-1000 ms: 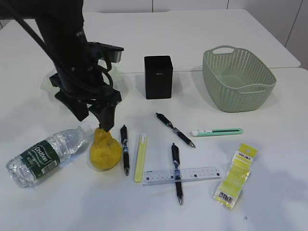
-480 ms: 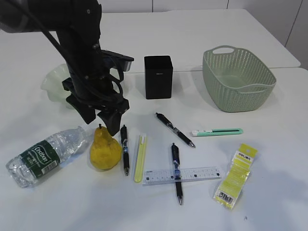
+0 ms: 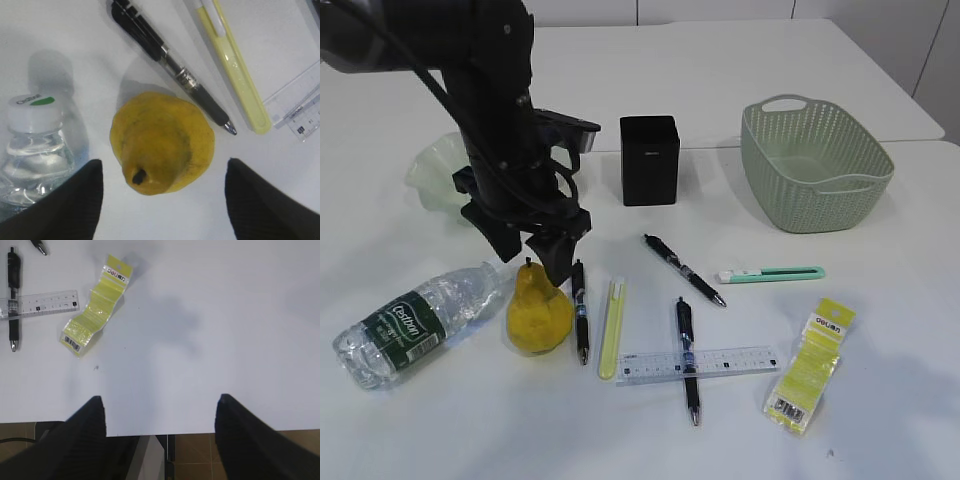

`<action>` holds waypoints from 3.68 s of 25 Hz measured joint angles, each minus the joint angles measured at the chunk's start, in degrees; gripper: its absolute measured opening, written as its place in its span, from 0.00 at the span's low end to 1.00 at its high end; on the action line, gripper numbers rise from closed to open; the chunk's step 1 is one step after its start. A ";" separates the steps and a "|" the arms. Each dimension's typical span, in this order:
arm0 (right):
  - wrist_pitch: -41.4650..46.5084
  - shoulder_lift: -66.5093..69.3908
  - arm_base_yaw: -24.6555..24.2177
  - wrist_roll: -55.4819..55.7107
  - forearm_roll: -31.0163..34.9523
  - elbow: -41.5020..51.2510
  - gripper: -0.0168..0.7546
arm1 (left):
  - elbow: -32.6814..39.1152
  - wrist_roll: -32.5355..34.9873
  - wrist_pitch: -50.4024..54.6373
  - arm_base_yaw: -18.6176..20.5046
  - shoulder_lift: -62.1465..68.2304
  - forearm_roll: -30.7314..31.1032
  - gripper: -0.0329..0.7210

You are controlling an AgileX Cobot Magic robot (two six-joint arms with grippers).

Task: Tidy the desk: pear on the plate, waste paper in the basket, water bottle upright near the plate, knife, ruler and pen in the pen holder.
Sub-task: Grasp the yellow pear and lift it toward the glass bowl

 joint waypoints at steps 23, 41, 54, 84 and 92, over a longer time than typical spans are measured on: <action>0.00 0.00 0.00 0.00 0.00 0.00 0.71 | 0.87 0.00 -0.19 0.00 1.18 -0.12 0.74; 0.00 0.00 0.00 0.00 0.00 0.00 0.71 | 2.92 0.00 -0.32 0.00 1.81 -0.12 0.74; 0.00 0.00 0.00 0.00 0.00 0.00 0.71 | 2.95 0.00 -0.45 0.00 3.71 -0.12 0.73; 0.00 0.00 0.00 0.00 0.00 0.00 0.71 | 0.73 0.00 -0.45 0.00 4.02 -0.12 0.59; 0.00 0.00 0.00 0.00 0.00 0.00 0.71 | 0.60 0.00 -0.45 0.00 4.02 -0.12 0.42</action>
